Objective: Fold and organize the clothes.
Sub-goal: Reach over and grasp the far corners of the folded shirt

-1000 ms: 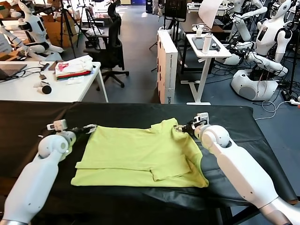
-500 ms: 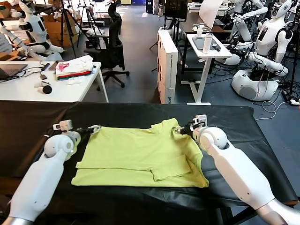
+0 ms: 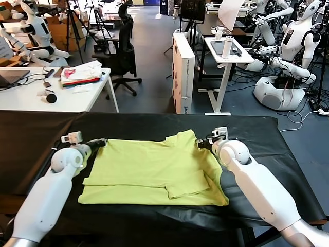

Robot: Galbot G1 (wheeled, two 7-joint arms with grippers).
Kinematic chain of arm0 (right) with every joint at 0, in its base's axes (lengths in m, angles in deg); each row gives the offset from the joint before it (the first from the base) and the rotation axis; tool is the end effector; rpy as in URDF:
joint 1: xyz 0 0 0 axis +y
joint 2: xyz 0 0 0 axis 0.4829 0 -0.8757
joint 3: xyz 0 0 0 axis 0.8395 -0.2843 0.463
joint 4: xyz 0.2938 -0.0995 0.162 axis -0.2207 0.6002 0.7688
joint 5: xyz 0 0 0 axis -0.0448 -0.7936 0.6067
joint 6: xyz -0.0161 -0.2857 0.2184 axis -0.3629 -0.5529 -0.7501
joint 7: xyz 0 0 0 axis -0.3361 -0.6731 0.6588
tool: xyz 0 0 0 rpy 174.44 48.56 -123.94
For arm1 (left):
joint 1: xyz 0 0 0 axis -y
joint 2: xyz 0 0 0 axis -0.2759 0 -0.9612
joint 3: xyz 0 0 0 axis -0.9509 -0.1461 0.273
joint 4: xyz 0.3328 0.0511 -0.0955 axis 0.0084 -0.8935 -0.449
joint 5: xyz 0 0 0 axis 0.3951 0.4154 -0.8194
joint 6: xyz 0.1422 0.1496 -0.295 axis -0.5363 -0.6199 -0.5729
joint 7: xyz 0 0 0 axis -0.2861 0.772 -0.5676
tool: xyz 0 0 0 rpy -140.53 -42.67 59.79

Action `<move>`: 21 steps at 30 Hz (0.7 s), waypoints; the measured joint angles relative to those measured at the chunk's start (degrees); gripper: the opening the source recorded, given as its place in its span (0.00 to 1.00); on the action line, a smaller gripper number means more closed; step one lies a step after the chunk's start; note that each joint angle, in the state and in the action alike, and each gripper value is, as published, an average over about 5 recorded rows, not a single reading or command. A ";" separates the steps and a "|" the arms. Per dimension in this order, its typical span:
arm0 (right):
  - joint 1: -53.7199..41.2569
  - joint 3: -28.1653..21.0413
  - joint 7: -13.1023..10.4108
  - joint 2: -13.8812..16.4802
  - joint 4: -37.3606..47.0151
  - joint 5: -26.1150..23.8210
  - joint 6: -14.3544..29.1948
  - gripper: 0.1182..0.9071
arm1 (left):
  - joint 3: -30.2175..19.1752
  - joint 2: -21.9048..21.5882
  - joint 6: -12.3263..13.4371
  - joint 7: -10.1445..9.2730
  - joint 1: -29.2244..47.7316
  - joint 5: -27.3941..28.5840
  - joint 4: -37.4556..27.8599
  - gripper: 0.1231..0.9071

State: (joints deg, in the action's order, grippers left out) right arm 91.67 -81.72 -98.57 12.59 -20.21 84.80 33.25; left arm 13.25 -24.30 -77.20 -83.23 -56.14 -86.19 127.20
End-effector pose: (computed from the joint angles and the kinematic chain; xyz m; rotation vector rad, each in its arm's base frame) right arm 0.4728 -0.0358 -0.2474 0.3932 -2.4739 -0.0696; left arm 0.4494 0.1652 -0.2705 -0.0949 -2.5298 0.2824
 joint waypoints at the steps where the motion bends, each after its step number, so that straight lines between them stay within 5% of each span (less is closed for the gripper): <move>1: 0.11 0.20 0.00 -0.04 -0.11 -0.01 0.37 0.03 | -0.02 0.02 0.05 0.00 0.05 0.01 -0.02 0.04; 12: 2.94 3.84 -0.05 1.17 -4.95 1.56 2.35 0.03 | 1.74 -1.13 0.23 -0.60 -1.70 -0.92 3.25 0.03; 21: 7.51 7.11 -0.17 4.00 -11.38 3.52 2.06 0.03 | 6.11 -4.02 -0.23 -1.46 -8.82 -4.67 12.38 0.03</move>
State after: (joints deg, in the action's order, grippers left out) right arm 99.18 -74.61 -98.74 16.59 -31.59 88.32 35.31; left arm 19.36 -28.32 -77.43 -84.69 -64.95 -90.86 139.58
